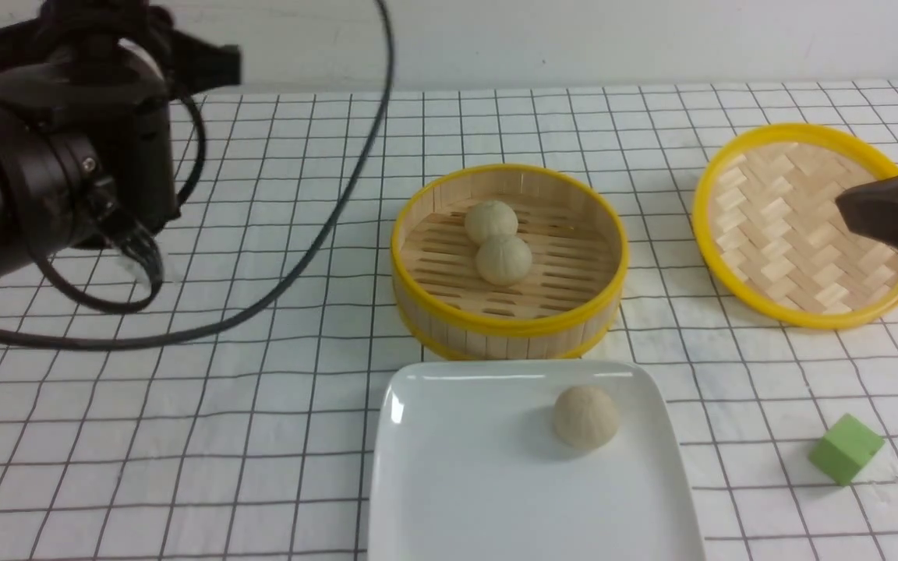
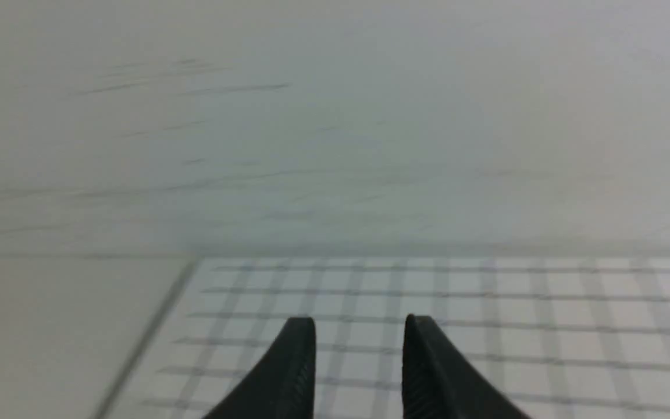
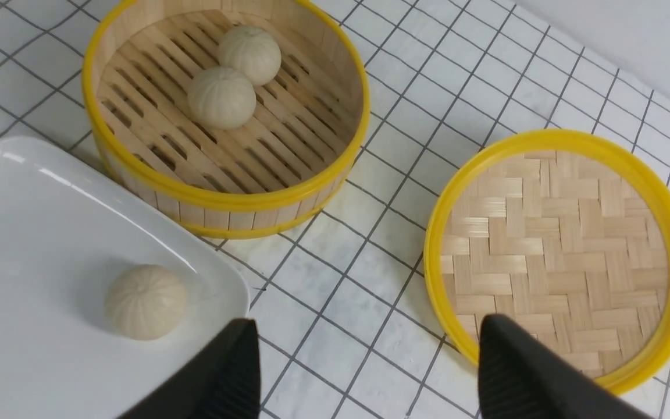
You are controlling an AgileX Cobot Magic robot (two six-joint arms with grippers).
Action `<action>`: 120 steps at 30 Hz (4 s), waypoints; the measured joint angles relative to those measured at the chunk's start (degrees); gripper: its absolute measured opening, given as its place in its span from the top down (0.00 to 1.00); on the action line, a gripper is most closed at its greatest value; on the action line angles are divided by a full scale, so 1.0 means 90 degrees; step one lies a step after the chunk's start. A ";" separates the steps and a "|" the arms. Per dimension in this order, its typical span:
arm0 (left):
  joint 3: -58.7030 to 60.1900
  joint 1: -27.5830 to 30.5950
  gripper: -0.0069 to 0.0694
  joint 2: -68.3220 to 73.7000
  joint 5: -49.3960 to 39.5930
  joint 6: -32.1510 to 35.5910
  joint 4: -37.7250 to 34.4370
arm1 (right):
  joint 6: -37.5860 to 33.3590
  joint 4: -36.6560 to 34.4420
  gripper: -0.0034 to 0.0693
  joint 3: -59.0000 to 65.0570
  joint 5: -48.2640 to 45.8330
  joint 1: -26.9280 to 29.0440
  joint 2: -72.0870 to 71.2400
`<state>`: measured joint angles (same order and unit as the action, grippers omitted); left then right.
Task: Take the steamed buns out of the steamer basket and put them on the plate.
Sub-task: Use the left arm to grab the steamed stuffed bun that is closest to it
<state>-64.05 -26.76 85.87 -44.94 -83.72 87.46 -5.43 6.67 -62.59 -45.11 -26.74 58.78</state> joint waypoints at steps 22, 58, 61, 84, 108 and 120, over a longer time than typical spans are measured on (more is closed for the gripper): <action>-0.0936 -0.1111 0.60 0.0000 0.1709 0.7534 -0.8131 | 0.0000 -0.0019 0.27 0.0000 0.0029 0.0000 0.0000; -0.2613 -0.0554 0.37 0.1686 0.0652 0.8344 -1.0193 | 0.0000 -0.0216 0.27 0.0000 0.0023 0.0000 0.0000; -0.2613 -0.0554 0.37 0.1872 0.0669 0.8457 -1.0486 | 0.0000 -0.0283 0.27 0.0000 0.0023 0.0000 0.0000; -0.2613 -0.0554 0.37 0.2722 0.2026 1.0486 -1.1670 | 0.0000 -0.0329 0.27 0.0000 0.0023 0.0000 0.0000; -0.2613 -0.0554 0.42 0.3576 0.3084 1.1311 -1.2377 | 0.0000 -0.0347 0.27 0.0000 -0.0009 0.0000 0.0000; -0.2652 -0.0554 0.90 0.3822 0.3317 1.1313 -1.2243 | 0.0000 -0.0347 0.27 0.0000 -0.0016 0.0000 0.0000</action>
<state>-87.92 -31.75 120.27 -15.08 18.10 -22.72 -5.43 3.54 -62.59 -45.25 -26.74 58.78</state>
